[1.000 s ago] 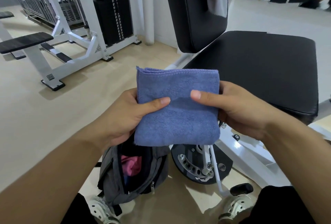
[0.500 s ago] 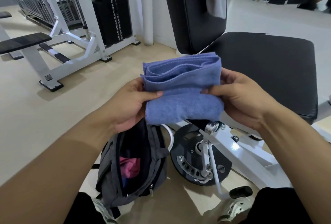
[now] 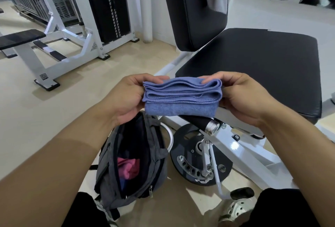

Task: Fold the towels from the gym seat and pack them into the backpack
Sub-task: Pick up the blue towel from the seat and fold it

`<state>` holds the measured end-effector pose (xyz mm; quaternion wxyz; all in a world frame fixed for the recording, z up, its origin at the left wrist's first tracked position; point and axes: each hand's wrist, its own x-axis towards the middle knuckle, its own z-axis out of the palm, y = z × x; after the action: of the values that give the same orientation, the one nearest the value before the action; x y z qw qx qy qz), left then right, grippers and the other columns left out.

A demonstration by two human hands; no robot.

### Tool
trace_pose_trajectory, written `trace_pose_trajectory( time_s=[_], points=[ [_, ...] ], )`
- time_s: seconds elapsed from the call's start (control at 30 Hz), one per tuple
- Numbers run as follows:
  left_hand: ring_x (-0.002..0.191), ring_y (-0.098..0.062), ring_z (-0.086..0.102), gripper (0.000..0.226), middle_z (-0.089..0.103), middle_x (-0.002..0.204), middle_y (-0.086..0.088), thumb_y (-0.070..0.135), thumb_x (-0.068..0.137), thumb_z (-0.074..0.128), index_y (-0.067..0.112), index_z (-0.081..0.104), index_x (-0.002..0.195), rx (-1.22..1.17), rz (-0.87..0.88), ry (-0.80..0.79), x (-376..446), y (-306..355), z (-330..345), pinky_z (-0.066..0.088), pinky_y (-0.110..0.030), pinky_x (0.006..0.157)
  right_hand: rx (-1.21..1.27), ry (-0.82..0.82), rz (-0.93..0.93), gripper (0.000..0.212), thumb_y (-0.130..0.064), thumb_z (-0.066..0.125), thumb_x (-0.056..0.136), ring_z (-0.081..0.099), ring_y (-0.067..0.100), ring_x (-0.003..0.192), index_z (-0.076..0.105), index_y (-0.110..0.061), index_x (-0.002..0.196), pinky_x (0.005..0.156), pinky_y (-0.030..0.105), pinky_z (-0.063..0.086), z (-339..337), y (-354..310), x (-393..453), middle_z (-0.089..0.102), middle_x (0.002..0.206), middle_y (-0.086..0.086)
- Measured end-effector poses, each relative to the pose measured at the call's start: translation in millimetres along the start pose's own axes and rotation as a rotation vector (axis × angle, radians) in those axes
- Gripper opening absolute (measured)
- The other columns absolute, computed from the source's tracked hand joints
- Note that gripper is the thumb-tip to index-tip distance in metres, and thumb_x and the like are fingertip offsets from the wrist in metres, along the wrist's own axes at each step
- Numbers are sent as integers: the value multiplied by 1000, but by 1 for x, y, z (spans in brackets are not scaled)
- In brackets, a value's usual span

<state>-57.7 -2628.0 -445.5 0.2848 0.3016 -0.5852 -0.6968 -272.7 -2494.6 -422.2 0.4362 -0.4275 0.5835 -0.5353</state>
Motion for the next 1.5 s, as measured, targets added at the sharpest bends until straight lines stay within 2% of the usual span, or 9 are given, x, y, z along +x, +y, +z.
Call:
trace_pose_trajectory(
  time_s=[0.3, 0.43, 0.67, 0.77, 0.9, 0.97, 1.1, 1.27, 1.5],
  points=[
    [119, -33, 65, 38, 73, 122, -12, 16, 93, 45, 12, 61, 59, -53, -20, -80, -7, -1, 2, 48, -49, 102, -285, -45, -181, 61, 35, 37, 79, 71, 26, 110, 71, -12, 59, 89, 41, 61, -5, 2, -10, 75, 117, 7],
    [74, -12, 67, 36, 73, 82, 1, 33, 71, 81, 17, 54, 88, 94, 3, 32, -13, -5, 9, 54, -27, 69, -460, -6, -271, 57, 33, 41, 76, 67, 14, 114, 70, -13, 60, 97, 32, 55, -2, 0, -14, 72, 120, 2],
    [99, -25, 76, 47, 78, 110, -6, 34, 75, 74, 18, 69, 119, 140, -216, -165, -32, -3, 10, 63, -39, 77, -497, -95, -271, 57, 32, 38, 76, 63, 8, 118, 72, -10, 59, 98, 25, 52, -4, 1, -16, 70, 122, -4],
    [90, -25, 77, 49, 78, 107, -6, 26, 68, 81, 16, 71, 115, 138, -133, -58, -34, -2, 12, 63, -35, 67, -458, -117, -226, 47, 13, 36, 79, 57, 5, 124, 73, -11, 62, 104, 34, 45, -2, -8, -22, 69, 124, -10],
    [87, -21, 77, 42, 79, 103, -7, 22, 70, 79, 15, 72, 111, 84, -155, -56, -41, 2, 13, 62, -31, 65, -1103, 44, -719, 16, -31, 60, 84, 44, 15, 141, 72, -24, 91, 123, 42, 25, 24, -19, -37, 62, 136, -8],
    [89, -20, 76, 43, 79, 104, -8, 25, 72, 77, 13, 71, 113, 75, -187, -102, -44, 6, 9, 62, -31, 68, -1363, -36, -801, 47, -47, 76, 80, 46, 20, 141, 65, -24, 120, 124, 43, 23, 44, -14, -44, 59, 142, -4],
    [82, -19, 75, 38, 77, 100, -11, 24, 79, 67, 7, 69, 113, -24, -314, -191, -47, 14, -11, 63, -27, 63, -1597, -52, -728, 85, -43, 83, 74, 45, 28, 142, 45, -23, 148, 119, 48, 32, 66, 6, -39, 48, 153, 3],
    [66, -29, 74, 39, 71, 94, -20, 13, 80, 55, 4, 64, 116, -204, -432, -211, -51, 16, -34, 62, -28, 52, -1570, 77, -849, 61, -16, 69, 87, 55, 30, 134, 52, -17, 146, 107, 45, 44, 79, 17, -34, 54, 150, 6],
    [60, -24, 67, 31, 68, 84, -15, 11, 89, 39, 3, 67, 100, 83, -534, -168, -58, 3, -63, 53, -25, 45, -1479, -22, -771, 47, -24, 55, 80, 72, 28, 85, 67, -15, 124, 66, 38, 56, 114, 38, -38, 76, 111, 2]
  ],
)
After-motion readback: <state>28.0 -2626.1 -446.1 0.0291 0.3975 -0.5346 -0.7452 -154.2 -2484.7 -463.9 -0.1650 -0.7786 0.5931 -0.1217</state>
